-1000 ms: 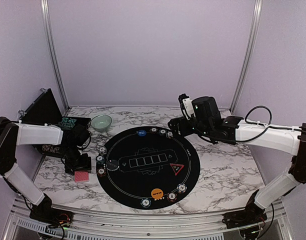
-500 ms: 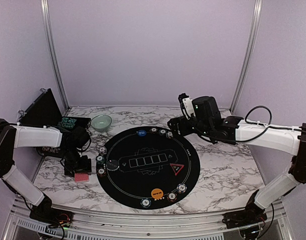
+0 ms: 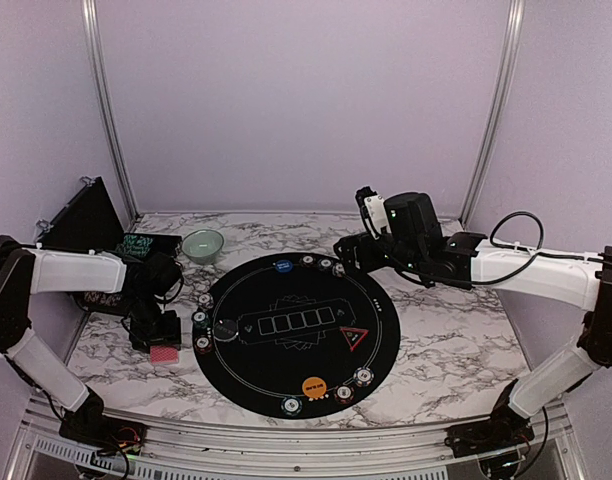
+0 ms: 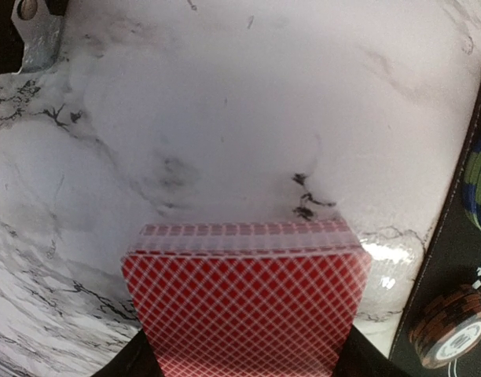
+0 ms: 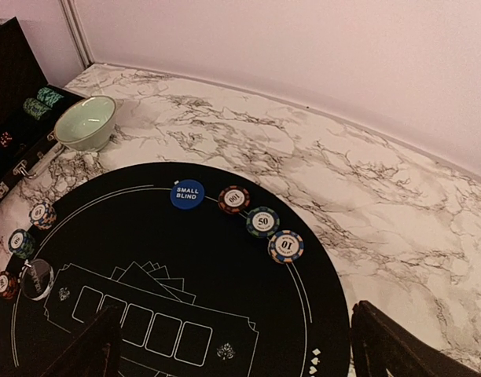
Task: Distribute texas hold em gaming equipment
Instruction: Pick up the face-down deck piles from the center of the board.
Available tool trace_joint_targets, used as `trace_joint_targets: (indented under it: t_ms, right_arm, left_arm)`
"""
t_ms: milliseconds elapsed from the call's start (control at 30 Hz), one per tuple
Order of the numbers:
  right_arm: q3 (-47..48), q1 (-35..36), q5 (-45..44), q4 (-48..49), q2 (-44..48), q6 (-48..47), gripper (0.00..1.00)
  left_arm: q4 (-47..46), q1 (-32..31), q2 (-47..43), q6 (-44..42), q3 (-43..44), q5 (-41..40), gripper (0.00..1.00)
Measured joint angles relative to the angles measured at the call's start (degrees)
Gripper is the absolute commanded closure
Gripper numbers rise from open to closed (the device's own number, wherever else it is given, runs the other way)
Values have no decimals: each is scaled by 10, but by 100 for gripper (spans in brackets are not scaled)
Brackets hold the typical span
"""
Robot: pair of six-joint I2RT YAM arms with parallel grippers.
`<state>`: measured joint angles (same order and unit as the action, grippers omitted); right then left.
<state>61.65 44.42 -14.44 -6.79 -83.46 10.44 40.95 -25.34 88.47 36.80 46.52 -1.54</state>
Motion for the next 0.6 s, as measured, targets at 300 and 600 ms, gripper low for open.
trace_joint_targets:
  t_ms: [300,600]
  right_arm:
    - [0,0,6,0,0,0,1]
    - [0,0,14,4,0,6,2]
  left_arm:
    - [17,-2,-1,-11,3,-5,48]
    - [78,-3,-9,-38,36,-14,49]
